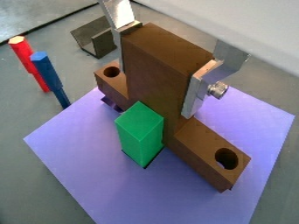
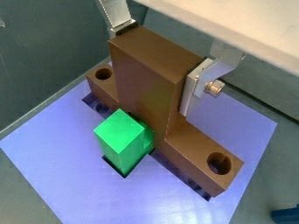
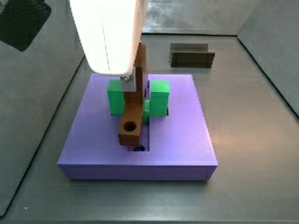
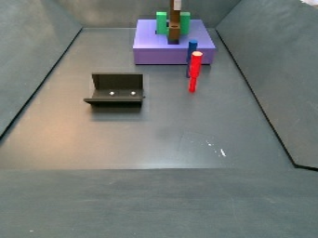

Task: Pick up the brown object. Move up. Move to above the board. Insert the brown object.
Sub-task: Insert the brown object.

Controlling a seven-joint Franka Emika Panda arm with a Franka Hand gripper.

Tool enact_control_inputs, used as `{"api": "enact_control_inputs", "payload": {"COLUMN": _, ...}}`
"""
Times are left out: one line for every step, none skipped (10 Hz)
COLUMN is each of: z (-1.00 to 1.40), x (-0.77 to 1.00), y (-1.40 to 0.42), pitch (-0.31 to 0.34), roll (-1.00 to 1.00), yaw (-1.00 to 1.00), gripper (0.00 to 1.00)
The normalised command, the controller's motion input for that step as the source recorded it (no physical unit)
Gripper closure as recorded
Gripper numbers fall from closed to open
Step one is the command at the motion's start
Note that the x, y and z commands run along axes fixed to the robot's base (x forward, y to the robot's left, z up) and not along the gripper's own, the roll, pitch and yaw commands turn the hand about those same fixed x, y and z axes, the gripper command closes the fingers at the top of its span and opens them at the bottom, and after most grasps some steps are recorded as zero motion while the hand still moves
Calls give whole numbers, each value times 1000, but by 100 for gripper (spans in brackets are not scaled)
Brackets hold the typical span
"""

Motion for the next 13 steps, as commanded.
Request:
{"api": "enact_control_inputs", "payload": {"z": -263, "x": -29, "y": 0, "pitch": -21, "roll": -54, "yaw": 0, "gripper": 100}}
{"api": "enact_control_inputs", "payload": {"z": -394, "x": 0, "y": 0, "pitch": -56, "roll": -80, "yaw": 0, "gripper": 100}}
{"api": "enact_control_inputs", "payload": {"z": -429, "x": 0, "y": 0, "pitch": -79, "roll": -93, "yaw": 0, "gripper": 100}}
{"api": "enact_control_inputs", "payload": {"z": -451, "x": 0, "y": 0, "pitch": -106, "roll": -86, "yaw": 0, "gripper": 100}}
{"api": "enact_control_inputs", "payload": {"z": -454, "x": 0, "y": 0, "pitch": -107, "roll": -94, "yaw": 0, "gripper": 100}}
{"api": "enact_control_inputs", "payload": {"z": -400, "x": 37, "y": 0, "pitch": -103, "roll": -96, "yaw": 43, "gripper": 100}}
{"api": "enact_control_inputs", "payload": {"z": -340, "x": 109, "y": -29, "pitch": -99, "roll": -91, "yaw": 63, "gripper": 100}}
{"api": "enact_control_inputs", "payload": {"z": -354, "x": 74, "y": -9, "pitch": -86, "roll": -53, "yaw": 49, "gripper": 100}}
{"api": "enact_control_inputs", "payload": {"z": -309, "x": 54, "y": 0, "pitch": -84, "roll": -94, "yaw": 77, "gripper": 100}}
{"api": "enact_control_inputs", "payload": {"z": -306, "x": 0, "y": 0, "pitch": -60, "roll": -41, "yaw": 89, "gripper": 100}}
{"api": "enact_control_inputs", "payload": {"z": -277, "x": -29, "y": 0, "pitch": -23, "roll": 0, "yaw": 63, "gripper": 100}}
{"api": "enact_control_inputs", "payload": {"z": -274, "x": -20, "y": 0, "pitch": -6, "roll": 23, "yaw": 34, "gripper": 100}}
{"api": "enact_control_inputs", "payload": {"z": -291, "x": -20, "y": 0, "pitch": -1, "roll": 46, "yaw": 26, "gripper": 100}}
